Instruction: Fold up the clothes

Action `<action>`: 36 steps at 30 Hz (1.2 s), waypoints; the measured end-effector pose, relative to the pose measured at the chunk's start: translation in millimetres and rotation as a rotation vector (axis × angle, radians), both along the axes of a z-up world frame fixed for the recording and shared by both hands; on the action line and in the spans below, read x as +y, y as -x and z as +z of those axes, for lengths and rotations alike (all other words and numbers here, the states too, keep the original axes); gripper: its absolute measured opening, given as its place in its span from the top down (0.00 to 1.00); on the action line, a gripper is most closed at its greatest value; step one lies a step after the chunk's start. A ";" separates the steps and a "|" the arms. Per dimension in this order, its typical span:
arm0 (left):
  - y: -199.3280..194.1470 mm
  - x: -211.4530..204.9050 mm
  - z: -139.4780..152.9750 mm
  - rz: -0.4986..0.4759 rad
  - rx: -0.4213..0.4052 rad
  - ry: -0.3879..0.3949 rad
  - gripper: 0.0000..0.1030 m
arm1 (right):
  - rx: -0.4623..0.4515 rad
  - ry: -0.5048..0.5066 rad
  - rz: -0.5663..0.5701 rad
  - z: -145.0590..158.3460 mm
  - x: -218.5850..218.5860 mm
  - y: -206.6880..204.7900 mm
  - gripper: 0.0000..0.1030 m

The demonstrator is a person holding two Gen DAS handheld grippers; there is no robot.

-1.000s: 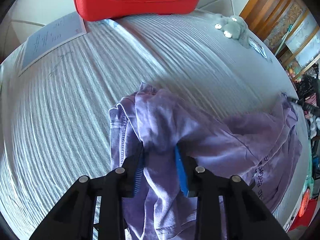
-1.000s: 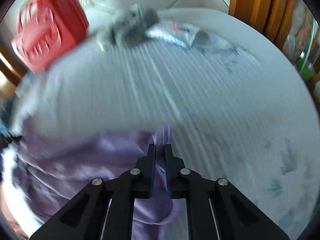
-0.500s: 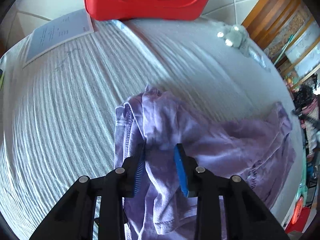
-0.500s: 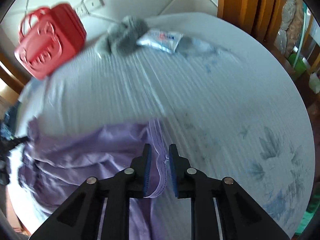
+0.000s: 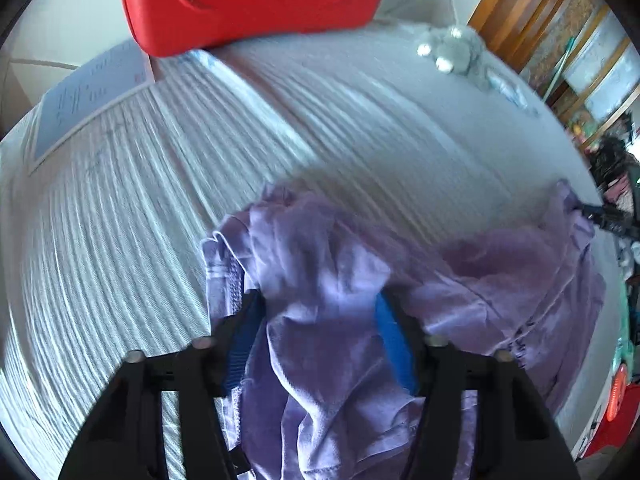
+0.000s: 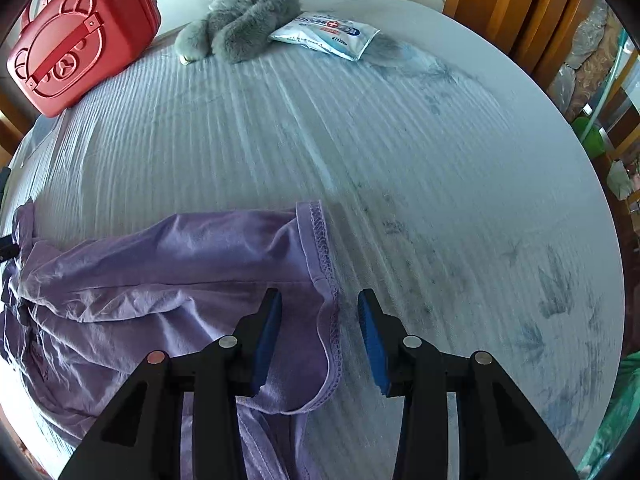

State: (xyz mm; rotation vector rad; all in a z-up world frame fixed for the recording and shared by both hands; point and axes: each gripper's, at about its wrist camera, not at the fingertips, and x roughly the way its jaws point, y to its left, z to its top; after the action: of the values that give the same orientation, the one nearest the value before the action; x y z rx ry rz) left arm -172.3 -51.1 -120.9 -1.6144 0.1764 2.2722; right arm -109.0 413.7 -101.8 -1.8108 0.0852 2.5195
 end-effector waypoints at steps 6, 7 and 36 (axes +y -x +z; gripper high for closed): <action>4.2 -12.7 27.3 0.051 0.041 -0.084 0.97 | 0.068 0.041 -0.003 16.6 -3.6 8.0 0.96; 4.2 -17.4 35.6 0.062 0.053 -0.110 0.97 | 0.091 0.081 -0.017 23.0 0.0 8.1 0.96; -68.9 -84.3 45.8 0.149 -0.025 -0.119 0.31 | 0.065 0.235 -0.260 38.8 56.8 -102.7 0.50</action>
State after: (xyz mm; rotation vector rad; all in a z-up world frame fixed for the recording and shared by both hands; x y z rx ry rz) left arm -103.4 -135.4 -75.1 -1.6424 -0.0865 2.3220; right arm -6.3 470.5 -63.0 -1.6605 0.6016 2.4657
